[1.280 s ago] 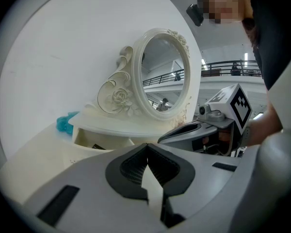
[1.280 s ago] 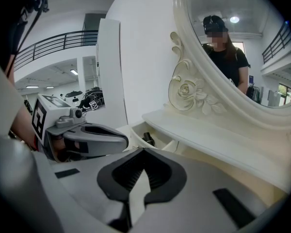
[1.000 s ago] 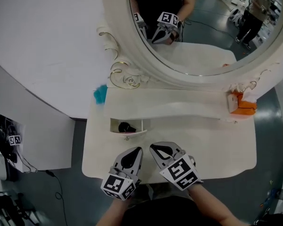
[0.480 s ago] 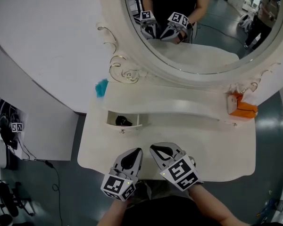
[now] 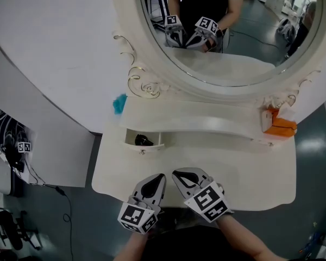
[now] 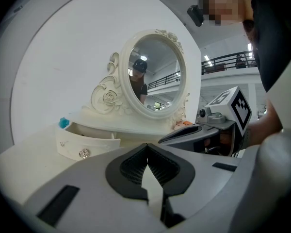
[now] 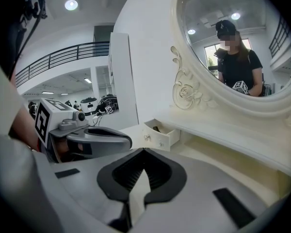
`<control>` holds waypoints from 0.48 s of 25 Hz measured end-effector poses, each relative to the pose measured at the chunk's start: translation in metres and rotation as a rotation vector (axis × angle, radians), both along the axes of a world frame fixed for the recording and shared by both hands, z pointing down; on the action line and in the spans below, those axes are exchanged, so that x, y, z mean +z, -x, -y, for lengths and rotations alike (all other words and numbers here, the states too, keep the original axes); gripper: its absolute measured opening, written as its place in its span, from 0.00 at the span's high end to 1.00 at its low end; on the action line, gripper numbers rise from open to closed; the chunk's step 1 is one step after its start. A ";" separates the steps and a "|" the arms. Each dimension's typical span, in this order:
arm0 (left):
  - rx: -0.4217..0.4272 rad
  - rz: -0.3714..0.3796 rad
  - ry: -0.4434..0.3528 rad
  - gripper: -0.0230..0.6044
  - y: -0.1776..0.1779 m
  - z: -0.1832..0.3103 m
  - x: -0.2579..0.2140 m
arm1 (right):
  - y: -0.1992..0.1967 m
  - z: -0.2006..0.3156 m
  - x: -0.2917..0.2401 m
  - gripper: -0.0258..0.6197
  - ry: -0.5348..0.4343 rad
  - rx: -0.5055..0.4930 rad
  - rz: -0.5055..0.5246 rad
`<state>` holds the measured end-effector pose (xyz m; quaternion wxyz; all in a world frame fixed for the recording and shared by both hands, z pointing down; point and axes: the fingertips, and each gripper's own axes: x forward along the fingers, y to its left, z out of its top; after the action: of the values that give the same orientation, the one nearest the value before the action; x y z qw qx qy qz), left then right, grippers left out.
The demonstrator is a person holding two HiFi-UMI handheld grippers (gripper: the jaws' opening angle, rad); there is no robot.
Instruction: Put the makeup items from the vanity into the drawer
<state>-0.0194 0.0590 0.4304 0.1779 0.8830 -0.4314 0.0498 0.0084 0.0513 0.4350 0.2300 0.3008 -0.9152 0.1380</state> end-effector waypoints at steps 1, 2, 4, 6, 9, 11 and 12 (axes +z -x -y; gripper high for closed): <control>0.001 0.000 -0.006 0.94 0.000 0.002 -0.002 | 0.000 0.000 -0.001 0.93 -0.004 0.001 0.000; 0.005 0.000 -0.012 0.94 0.000 0.004 -0.004 | 0.000 0.001 -0.002 0.93 -0.008 0.004 0.001; 0.014 -0.004 -0.025 0.94 0.000 0.007 -0.009 | 0.000 0.002 -0.003 0.93 -0.013 0.014 0.003; 0.022 -0.007 -0.033 0.94 0.001 0.007 -0.012 | 0.002 0.002 -0.005 0.93 -0.018 0.022 0.005; 0.035 -0.012 -0.039 0.94 0.005 0.004 -0.015 | 0.006 -0.001 -0.008 0.93 -0.024 0.031 0.003; 0.038 -0.013 -0.038 0.94 0.011 0.002 -0.016 | 0.010 -0.004 -0.009 0.93 -0.020 0.039 0.003; 0.040 -0.013 -0.035 0.94 0.014 0.000 -0.016 | 0.013 -0.006 -0.010 0.93 -0.016 0.043 0.005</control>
<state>-0.0332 0.0592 0.4143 0.1639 0.8948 -0.4133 0.0402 -0.0048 0.0575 0.4249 0.2223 0.3219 -0.9101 0.1364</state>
